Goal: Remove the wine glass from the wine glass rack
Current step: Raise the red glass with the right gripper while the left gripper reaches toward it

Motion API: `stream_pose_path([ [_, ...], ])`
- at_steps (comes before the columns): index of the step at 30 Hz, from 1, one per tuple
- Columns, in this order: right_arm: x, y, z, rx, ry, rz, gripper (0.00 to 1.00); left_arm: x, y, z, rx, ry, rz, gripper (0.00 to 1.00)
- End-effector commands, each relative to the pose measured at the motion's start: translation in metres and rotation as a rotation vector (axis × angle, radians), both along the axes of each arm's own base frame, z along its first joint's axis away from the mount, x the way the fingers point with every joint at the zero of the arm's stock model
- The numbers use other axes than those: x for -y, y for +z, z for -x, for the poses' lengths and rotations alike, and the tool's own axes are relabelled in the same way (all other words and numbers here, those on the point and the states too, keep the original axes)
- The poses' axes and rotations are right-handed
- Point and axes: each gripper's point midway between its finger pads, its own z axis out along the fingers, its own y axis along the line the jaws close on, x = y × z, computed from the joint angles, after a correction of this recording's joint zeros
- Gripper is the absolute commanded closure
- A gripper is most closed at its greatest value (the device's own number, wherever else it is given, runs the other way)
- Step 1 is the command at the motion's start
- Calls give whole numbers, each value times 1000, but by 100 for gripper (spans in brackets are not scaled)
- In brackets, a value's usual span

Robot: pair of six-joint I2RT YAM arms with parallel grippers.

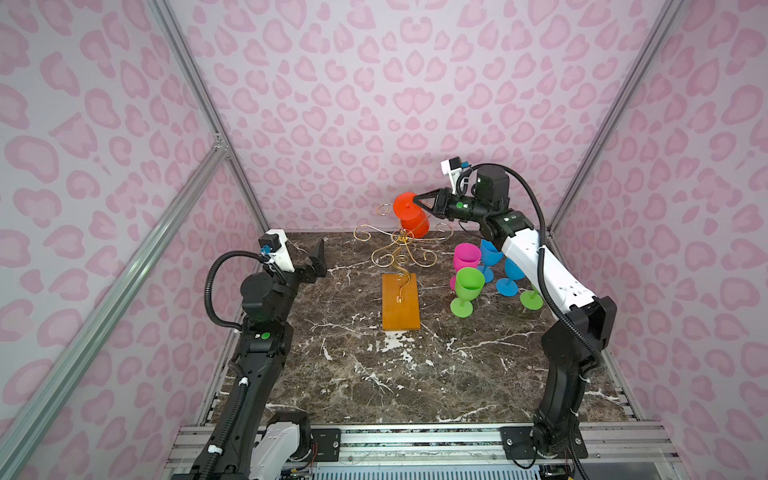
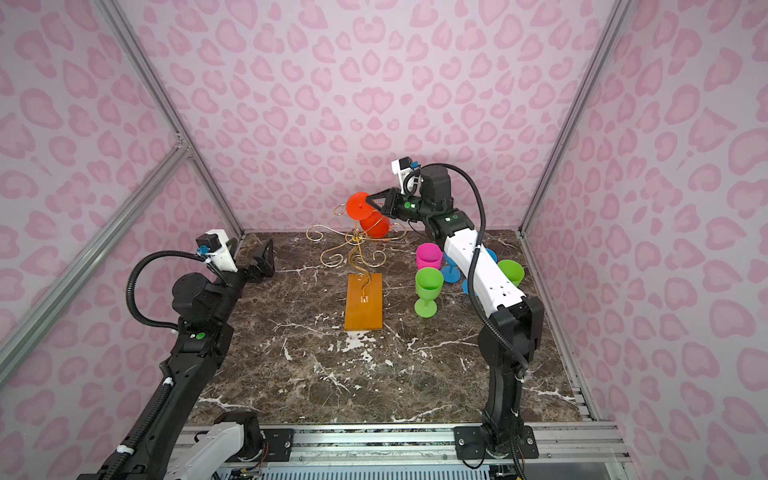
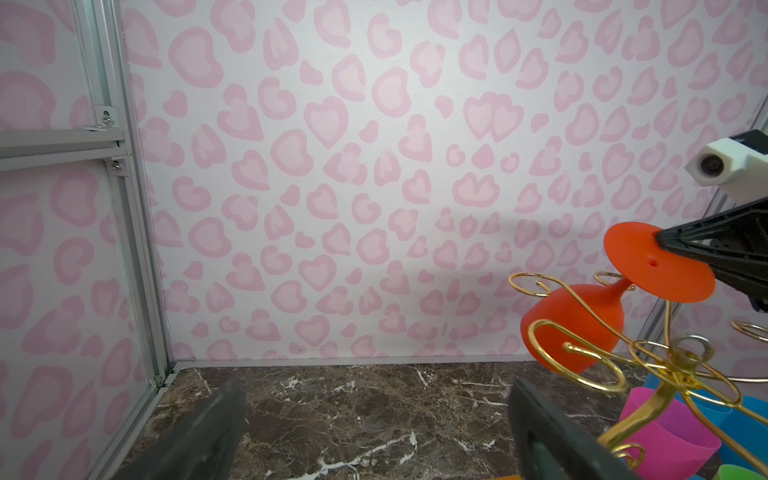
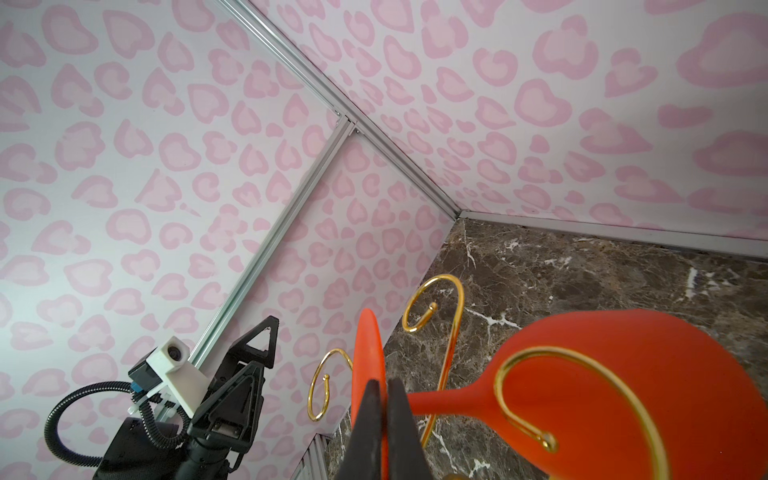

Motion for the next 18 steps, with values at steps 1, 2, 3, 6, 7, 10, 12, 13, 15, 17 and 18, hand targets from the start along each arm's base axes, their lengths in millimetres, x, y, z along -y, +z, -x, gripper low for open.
stream_pose_path([
  [1, -4, 14, -10, 64, 2, -45, 100, 0, 14, 3, 41, -1, -3, 0],
  [2, -5, 15, -13, 69, -2, -51, 100, 0, 14, 3, 41, -1, -3, 0],
  [3, -5, 16, -17, 75, -6, -54, 100, -1, 15, 3, 43, 2, -3, 0],
  [6, -5, 23, -25, 95, -15, -72, 100, -2, 16, 4, 47, 5, -5, 0],
  [7, -4, 26, -28, 102, -18, -76, 100, -2, 17, 5, 49, 4, -4, 0],
  [10, 2, 38, -36, 133, -39, -86, 100, -3, 17, 6, 50, 7, -1, 0],
  [12, 8, 46, -41, 153, -59, -95, 100, -5, 20, 7, 55, 15, 11, 0],
  [13, 12, 50, -43, 161, -67, -102, 100, -7, 22, 8, 57, 19, 21, 0],
  [15, 20, 62, -45, 184, -80, -123, 100, -11, 26, 9, 64, 35, 51, 1],
  [17, 29, 75, -44, 206, -94, -137, 100, -13, 31, 12, 75, 39, 76, 0],
  [18, 34, 80, -43, 216, -101, -140, 100, -12, 35, 14, 84, 34, 88, 0],
])
